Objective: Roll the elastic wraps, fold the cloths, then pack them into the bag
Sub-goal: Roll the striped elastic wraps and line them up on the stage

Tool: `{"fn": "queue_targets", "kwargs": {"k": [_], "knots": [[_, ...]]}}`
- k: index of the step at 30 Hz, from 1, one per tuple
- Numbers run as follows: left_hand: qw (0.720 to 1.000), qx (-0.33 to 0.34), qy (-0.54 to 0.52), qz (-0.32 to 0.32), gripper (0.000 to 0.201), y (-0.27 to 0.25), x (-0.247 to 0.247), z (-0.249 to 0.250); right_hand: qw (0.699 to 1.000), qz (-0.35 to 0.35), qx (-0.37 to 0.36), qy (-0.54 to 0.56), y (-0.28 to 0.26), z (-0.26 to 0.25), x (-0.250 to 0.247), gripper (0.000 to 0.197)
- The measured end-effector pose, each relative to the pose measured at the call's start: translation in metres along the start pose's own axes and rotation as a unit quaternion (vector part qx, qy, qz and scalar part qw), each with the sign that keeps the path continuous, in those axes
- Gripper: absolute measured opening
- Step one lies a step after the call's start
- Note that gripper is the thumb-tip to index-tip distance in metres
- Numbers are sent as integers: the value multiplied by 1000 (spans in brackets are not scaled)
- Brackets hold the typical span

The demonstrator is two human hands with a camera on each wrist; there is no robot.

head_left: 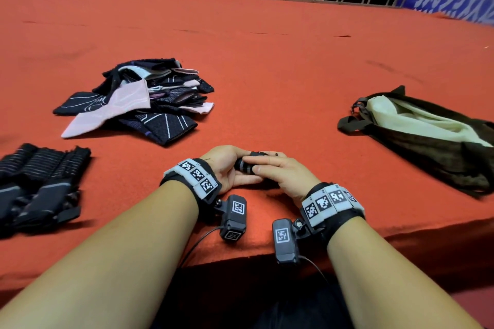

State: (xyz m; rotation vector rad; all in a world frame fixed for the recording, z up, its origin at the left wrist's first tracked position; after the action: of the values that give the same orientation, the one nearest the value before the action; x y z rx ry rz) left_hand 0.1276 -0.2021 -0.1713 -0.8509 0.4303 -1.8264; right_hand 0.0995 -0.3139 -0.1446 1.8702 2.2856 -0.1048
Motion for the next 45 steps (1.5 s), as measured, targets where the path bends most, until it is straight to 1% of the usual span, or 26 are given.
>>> {"fn": "queue_targets", "kwargs": {"k": [2, 4, 6, 7, 10, 11, 14, 17, 19, 21, 23, 25, 26, 29, 31, 32, 34, 36, 37, 38, 39, 40, 41, 43, 45], "knots": [[1000, 6, -14, 9, 31, 1, 0, 2, 995, 32, -11, 91, 4, 3, -6, 30], [1000, 1, -19, 1, 35, 2, 2, 1, 984, 91, -19, 149, 8, 9, -18, 33], [1000, 11, -8, -12, 41, 1, 4, 1, 982, 131, -22, 134, 11, 14, -26, 33], [1000, 24, 5, -13, 40, 1, 4, 2, 983, 142, -21, 116, 12, 15, -28, 32], [997, 54, 39, -30, 27, -2, 9, 0, 987, 145, -6, 71, 17, 22, -32, 28], [996, 65, 49, -41, 26, -3, 11, -1, 988, 141, -4, 63, 18, 24, -31, 27], [992, 96, 58, -51, 38, -7, 12, -1, 988, 140, 2, 64, 18, 24, -32, 26], [990, 122, 66, -32, 44, -15, 10, -1, 989, 133, 9, 66, 12, 20, -32, 29], [987, 137, 87, -21, 43, -23, 6, 1, 992, 120, 14, 27, 9, 17, -32, 32], [980, 150, 133, -9, 40, -37, 0, 7, 996, 91, 22, -2, 8, 13, -28, 32], [971, 152, 185, 5, 35, -53, -8, 15, 998, 61, 28, 11, 9, 4, -19, 29], [961, 146, 233, 36, 22, -70, -22, 23, 998, 33, 38, 41, 5, -12, -6, 24], [957, 146, 246, 42, 19, -80, -27, 27, 998, 15, 49, 36, 3, -20, 2, 26], [949, 159, 265, 57, 20, -107, -41, 36, 995, -76, 67, 19, -4, -46, 39, 33], [953, 172, 238, 76, 28, -125, -56, 41, 992, -112, 53, -9, -3, -61, 61, 32], [956, 179, 217, 76, 32, -132, -61, 43, 993, -113, 38, -12, -1, -69, 70, 30], [965, 193, 161, 72, 40, -143, -74, 45, 996, -90, 12, 12, 4, -82, 86, 26], [972, 194, 110, 74, 45, -152, -89, 40, 997, -63, 3, 46, 10, -92, 102, 21], [974, 188, 104, 68, 44, -155, -96, 36, 997, -59, 5, 57, 12, -96, 112, 19], [975, 183, 108, 58, 40, -158, -103, 33, 996, -63, 14, 58, 14, -97, 122, 17], [974, 178, 125, 58, 32, -162, -109, 29, 996, -75, 29, 48, 16, -97, 133, 17], [972, 174, 143, 71, 21, -166, -120, 27, 994, -96, 47, 30, 17, -95, 144, 19], [967, 169, 164, 93, 15, -169, -133, 24, 991, -119, 67, 9, 18, -91, 155, 24], [957, 157, 210, 124, 19, -176, -155, 20, 982, -157, 99, -30, 20, -82, 175, 32], [951, 144, 235, 137, 24, -185, -170, 16, 979, -167, 105, -47, 23, -77, 193, 29]]}}
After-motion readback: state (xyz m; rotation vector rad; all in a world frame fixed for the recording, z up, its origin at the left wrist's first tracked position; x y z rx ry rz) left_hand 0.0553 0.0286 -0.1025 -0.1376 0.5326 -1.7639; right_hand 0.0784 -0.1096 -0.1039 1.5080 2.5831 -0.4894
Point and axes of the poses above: each hand's wrist, its own y-axis towards the middle knuckle, its own x-axis out of the palm, z = x × y, the point moved 9 cm from there along y, towards the middle knuckle, and after that the axes turned 8 degrees about -x, right-handed, at the moved point
